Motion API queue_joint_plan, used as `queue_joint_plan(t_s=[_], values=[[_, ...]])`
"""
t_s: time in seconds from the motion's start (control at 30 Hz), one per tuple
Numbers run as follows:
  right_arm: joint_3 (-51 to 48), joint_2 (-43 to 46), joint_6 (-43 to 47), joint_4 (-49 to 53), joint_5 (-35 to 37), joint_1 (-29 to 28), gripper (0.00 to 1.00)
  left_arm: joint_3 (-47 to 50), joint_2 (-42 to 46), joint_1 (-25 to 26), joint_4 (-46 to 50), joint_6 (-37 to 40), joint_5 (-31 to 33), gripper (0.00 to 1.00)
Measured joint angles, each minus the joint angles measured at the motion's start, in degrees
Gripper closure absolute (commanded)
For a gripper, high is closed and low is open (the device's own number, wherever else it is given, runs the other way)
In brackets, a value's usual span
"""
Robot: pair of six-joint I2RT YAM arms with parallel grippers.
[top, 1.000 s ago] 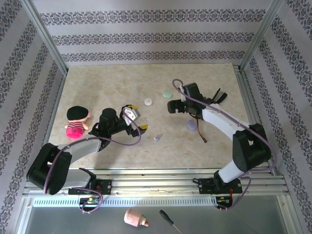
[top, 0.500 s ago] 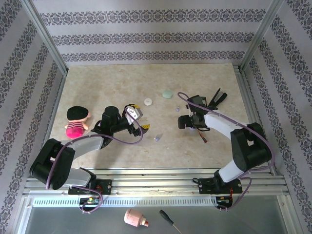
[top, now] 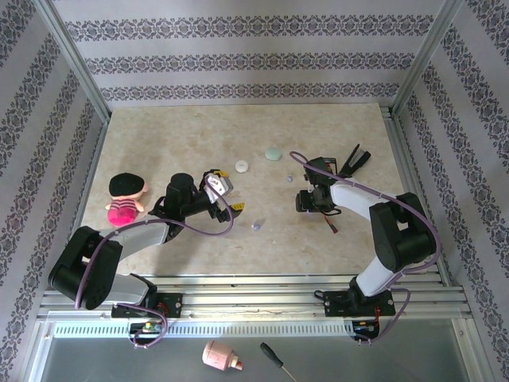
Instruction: Insert wireless bluetooth earbuds into charging case
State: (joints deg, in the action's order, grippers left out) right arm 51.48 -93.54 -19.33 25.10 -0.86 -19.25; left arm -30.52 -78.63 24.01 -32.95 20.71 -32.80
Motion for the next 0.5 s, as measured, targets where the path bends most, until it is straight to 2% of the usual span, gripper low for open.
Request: queue_joint_plan(t_s=[0.17, 0.37, 0.5], values=[[-0.02, 0.00, -0.48, 0.00, 0.11, -0.02, 0.60, -0.44, 0.00, 0.00, 0.02, 0.11, 0.00, 0.01], [-0.11, 0.70, 0.26, 0.00, -0.48, -0.02, 0.62, -0.79, -0.04, 0.00, 0.02, -0.33, 0.00, 0.01], [-0.24, 3.76, 4.44, -0.07, -5.90, -0.70, 0.62, -1.01, -0.04, 0.00, 0.17, -1.81, -1.64, 0.01]])
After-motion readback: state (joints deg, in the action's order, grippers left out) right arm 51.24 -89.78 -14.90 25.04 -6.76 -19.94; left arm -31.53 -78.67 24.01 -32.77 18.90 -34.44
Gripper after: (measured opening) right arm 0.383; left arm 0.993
